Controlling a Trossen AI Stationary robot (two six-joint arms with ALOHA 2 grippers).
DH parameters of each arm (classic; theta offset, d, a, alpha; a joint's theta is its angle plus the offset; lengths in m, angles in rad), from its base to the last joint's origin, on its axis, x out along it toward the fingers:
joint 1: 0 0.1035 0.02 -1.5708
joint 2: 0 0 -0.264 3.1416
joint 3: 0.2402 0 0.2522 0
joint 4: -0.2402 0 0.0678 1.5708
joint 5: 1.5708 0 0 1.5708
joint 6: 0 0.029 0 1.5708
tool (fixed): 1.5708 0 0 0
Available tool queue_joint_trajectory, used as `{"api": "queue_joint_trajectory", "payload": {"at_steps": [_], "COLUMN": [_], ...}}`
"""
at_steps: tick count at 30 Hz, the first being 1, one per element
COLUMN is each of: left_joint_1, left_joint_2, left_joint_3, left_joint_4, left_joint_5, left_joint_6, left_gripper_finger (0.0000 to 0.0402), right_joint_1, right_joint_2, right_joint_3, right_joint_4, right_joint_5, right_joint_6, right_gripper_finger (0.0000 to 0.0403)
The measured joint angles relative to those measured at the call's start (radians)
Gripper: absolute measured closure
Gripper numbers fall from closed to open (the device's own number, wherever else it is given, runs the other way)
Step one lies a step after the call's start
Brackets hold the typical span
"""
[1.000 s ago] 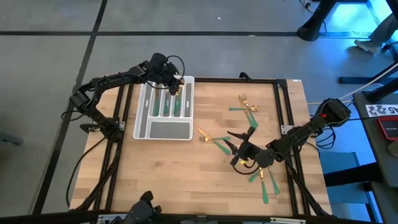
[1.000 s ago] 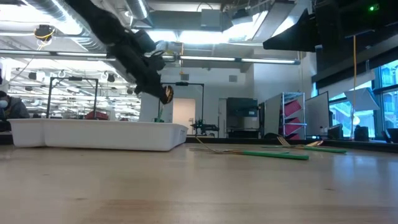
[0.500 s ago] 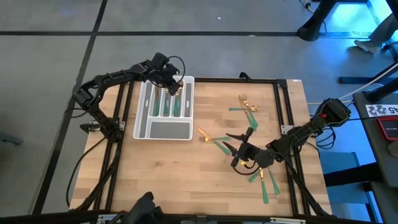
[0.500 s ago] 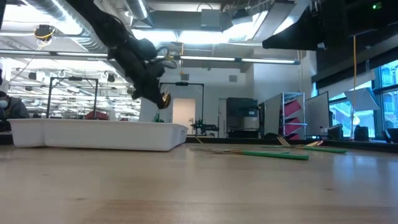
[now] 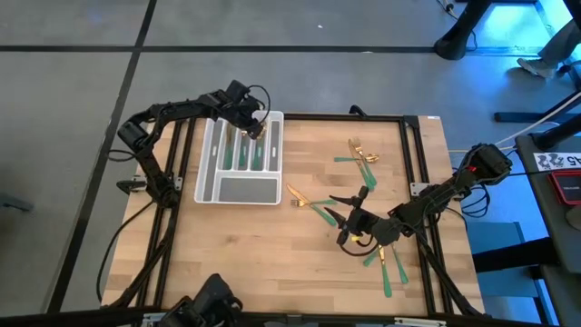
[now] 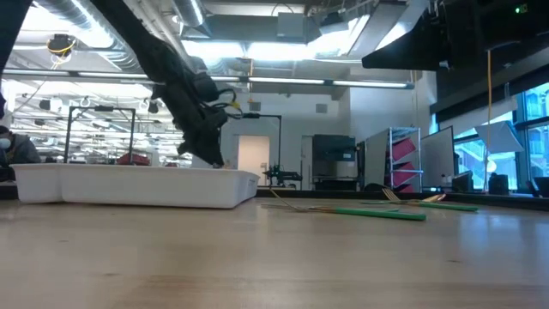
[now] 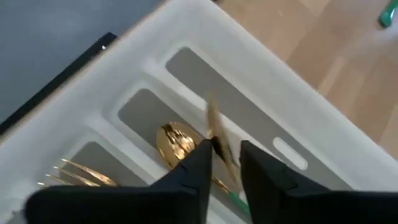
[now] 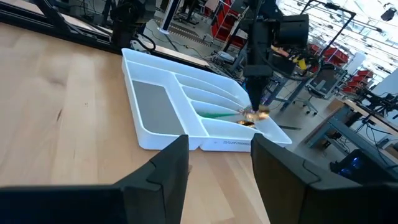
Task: Sort silverware
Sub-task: Put the green spoon into the white cutlery tray, then put the green fork into the white cutlery tray
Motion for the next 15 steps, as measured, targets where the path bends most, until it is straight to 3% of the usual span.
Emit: {"api": "queue_joint_trajectory", "payload": {"at_steps": [7, 13, 15], "left_joint_1": [0.012, -0.038, -0.094], "left_joint_2": [-0.052, -0.186, -0.237], "left_joint_3": [0.008, 0.020, 0.020], "left_joint_4": [-0.028, -0.100, -0.101], "left_joint_5": [-0.043, -0.148, -0.155], "left_joint_6": [-0.051, -0.048, -0.049], "left_gripper_finger": [0.0259, 0.0261, 0.0269], "right_joint_1": [0.001, 0.055, 0.077], "right_joint_2": [-0.002, -0.083, -0.145], "right_joint_3": [0.000, 0.000, 0.000], "right_joint_4": [-0.017, -0.154, -0.245], "right_joint_5": [0.009, 0.113, 0.098], "right_joint_6": [-0.004, 0.008, 0.064], "right_gripper_finger": [0.0233, 0.0233, 0.0233]}}
